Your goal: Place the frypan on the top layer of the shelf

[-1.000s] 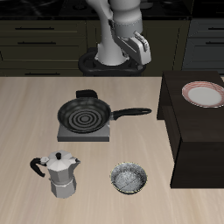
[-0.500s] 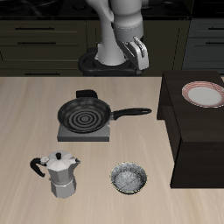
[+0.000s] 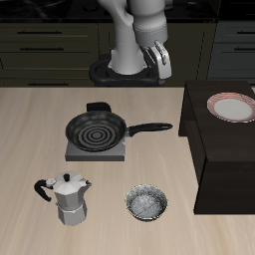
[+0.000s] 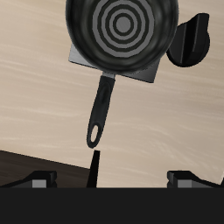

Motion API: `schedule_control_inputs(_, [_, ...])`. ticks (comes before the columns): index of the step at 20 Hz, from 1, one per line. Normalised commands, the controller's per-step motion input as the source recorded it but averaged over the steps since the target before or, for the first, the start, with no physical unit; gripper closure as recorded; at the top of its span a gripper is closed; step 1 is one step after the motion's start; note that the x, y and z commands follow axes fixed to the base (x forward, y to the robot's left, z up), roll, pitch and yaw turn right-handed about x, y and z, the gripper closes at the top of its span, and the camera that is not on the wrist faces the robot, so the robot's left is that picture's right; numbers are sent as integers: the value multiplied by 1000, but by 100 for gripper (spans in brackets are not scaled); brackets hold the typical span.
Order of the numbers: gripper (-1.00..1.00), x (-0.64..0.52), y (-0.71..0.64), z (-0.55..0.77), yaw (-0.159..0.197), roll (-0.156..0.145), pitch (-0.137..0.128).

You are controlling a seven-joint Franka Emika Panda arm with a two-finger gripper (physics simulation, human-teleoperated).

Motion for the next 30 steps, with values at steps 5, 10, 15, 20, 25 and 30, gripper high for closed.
schedule_control_inputs(5, [-100,54,-3,-17,-32,0,-1])
schedule_control_inputs(10, [-100,98,27,59,27,-30,-22])
schedule_control_inputs(15, [-100,114,-24,-73,-22,0,1])
schedule_control_inputs(20, [-100,181,-84,-252,2,-19,26])
schedule_control_inputs(25, [-100,129,-83,-288,-11,-25,42])
schedule_control_inputs(30, [-100,93,-44,-327,19,-22,19])
